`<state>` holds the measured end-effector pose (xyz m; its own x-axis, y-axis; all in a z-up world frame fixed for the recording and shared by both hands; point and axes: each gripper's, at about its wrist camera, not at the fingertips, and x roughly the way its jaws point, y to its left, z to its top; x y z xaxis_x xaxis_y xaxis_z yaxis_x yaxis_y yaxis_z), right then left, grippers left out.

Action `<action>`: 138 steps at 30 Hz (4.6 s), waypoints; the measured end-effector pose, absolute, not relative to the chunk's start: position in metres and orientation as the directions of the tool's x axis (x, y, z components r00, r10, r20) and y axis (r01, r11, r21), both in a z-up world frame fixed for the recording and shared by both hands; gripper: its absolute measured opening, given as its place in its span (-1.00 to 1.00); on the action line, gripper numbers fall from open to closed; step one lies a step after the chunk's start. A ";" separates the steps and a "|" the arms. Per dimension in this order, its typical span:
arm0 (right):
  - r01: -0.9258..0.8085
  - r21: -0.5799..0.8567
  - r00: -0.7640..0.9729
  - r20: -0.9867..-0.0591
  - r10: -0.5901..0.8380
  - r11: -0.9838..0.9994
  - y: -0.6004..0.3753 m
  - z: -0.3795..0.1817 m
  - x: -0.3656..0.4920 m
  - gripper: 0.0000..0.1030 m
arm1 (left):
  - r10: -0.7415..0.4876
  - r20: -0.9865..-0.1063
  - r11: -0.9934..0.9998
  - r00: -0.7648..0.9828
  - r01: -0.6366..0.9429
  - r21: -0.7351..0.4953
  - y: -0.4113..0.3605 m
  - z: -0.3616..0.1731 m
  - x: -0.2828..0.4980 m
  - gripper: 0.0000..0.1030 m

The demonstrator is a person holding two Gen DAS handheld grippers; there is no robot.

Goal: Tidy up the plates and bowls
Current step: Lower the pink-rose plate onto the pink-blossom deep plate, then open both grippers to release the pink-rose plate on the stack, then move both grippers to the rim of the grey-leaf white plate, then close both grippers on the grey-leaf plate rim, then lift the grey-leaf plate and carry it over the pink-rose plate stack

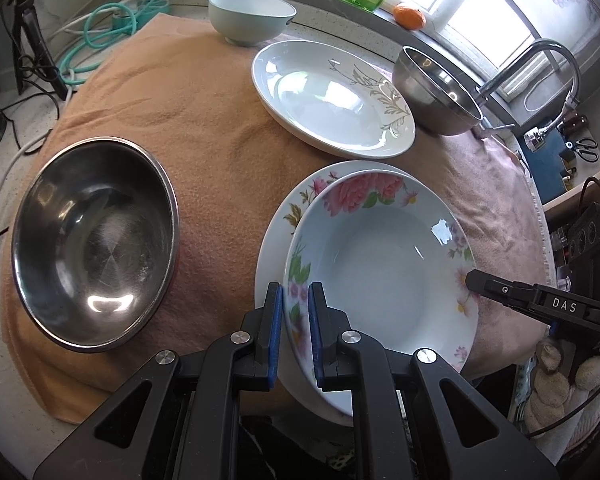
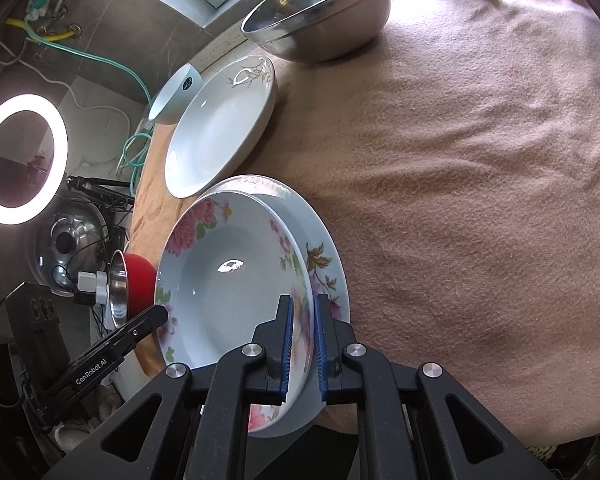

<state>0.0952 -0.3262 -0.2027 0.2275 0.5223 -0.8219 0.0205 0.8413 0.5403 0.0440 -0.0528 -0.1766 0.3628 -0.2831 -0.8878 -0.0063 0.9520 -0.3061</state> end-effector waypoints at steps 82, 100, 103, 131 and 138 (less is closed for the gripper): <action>0.295 0.549 0.419 -0.810 0.410 0.782 -0.294 -0.173 0.206 -0.62 | -0.387 -0.889 0.919 0.245 0.179 -0.351 -0.001 -0.175 0.263 -0.77; 0.296 0.527 0.394 -0.827 0.401 0.797 -0.293 -0.194 0.224 -0.63 | -0.406 -0.888 0.910 0.214 0.185 -0.372 -0.008 -0.188 0.273 -0.77; 0.293 0.525 0.393 -0.828 0.400 0.799 -0.292 -0.196 0.227 -0.68 | -0.405 -0.889 0.910 0.213 0.186 -0.370 -0.010 -0.190 0.273 -0.77; 0.274 0.496 0.357 -0.848 0.392 0.824 -0.284 -0.202 0.236 -0.87 | -0.373 -0.897 0.921 0.236 0.211 -0.327 -0.014 -0.186 0.267 -0.85; 0.263 0.502 0.359 -0.843 0.400 0.824 -0.281 -0.199 0.235 -0.88 | -0.366 -0.895 0.925 0.255 0.203 -0.320 -0.011 -0.183 0.264 -0.85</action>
